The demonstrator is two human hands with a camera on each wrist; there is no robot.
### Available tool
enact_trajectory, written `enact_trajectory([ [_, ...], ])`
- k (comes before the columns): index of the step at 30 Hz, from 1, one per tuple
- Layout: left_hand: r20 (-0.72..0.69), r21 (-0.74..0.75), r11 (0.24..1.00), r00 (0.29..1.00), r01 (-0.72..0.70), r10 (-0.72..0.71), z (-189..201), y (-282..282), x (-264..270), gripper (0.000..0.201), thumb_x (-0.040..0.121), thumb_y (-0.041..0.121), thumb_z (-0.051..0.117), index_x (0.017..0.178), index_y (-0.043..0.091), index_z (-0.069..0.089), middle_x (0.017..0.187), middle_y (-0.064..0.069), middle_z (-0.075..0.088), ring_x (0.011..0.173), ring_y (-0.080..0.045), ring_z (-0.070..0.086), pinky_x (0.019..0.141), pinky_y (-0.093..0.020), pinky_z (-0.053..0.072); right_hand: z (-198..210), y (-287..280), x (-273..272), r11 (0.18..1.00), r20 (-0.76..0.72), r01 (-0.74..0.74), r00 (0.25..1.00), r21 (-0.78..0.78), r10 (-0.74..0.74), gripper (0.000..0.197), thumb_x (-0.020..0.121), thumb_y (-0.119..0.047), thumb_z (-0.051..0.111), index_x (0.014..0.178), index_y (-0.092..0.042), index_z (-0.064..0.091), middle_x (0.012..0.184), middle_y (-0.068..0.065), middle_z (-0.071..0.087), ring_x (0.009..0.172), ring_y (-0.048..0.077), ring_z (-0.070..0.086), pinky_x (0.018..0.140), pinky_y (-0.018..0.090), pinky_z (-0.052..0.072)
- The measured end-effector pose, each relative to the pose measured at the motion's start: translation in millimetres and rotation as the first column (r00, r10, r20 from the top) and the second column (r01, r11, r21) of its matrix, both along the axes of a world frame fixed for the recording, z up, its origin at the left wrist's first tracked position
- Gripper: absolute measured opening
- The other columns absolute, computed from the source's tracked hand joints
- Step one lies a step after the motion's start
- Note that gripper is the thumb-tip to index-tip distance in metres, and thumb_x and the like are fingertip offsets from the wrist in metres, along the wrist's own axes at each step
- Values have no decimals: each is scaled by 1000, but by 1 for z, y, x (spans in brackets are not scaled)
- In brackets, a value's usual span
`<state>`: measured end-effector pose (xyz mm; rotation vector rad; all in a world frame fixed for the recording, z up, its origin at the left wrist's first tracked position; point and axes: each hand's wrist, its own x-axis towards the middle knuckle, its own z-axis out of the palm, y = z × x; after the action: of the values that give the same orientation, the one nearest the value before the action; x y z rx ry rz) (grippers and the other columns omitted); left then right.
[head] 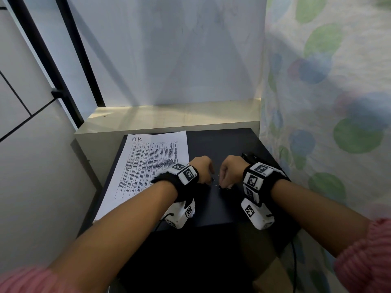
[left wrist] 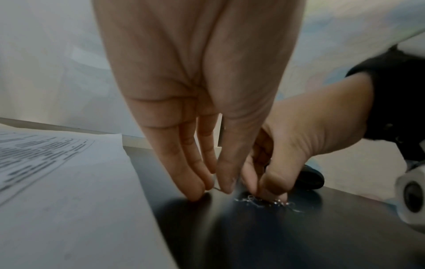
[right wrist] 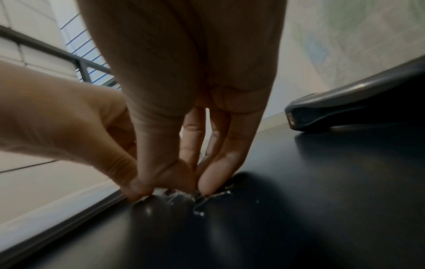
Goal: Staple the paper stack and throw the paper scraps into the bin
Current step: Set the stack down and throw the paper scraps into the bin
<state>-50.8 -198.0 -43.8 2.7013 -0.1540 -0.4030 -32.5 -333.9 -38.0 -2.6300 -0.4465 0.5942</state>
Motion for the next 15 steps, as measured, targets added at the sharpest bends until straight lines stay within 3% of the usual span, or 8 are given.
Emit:
enact_trajectory([
  [6, 1, 28, 1000, 1000, -12, 12, -5, -4, 5, 48, 70, 15, 79, 115, 10, 63, 119, -9, 66, 110, -25, 62, 92, -31, 50, -2, -22, 6, 959, -102, 163, 984, 230, -143, 21, 66, 4, 76, 54, -11, 68, 73, 17, 70, 61, 21, 68, 77, 36, 60],
  [10, 13, 52, 999, 1000, 6, -6, -7, -12, 9, 44, 72, 10, 77, 114, 8, 65, 117, -10, 68, 109, -26, 63, 92, -31, 50, 4, -38, 10, 927, -66, 232, 973, 296, -223, 23, 65, 2, 76, 49, -13, 68, 57, 6, 69, 54, 16, 66, 66, 29, 59],
  [15, 8, 25, 999, 999, 34, -34, -6, -31, 14, 32, 76, 4, 71, 108, 3, 68, 114, -15, 70, 107, -28, 65, 96, -35, 51, 14, -50, 15, 912, -33, 256, 965, 322, -259, 23, 63, 1, 75, 49, -16, 69, 53, 0, 68, 57, 16, 67, 69, 28, 59],
])
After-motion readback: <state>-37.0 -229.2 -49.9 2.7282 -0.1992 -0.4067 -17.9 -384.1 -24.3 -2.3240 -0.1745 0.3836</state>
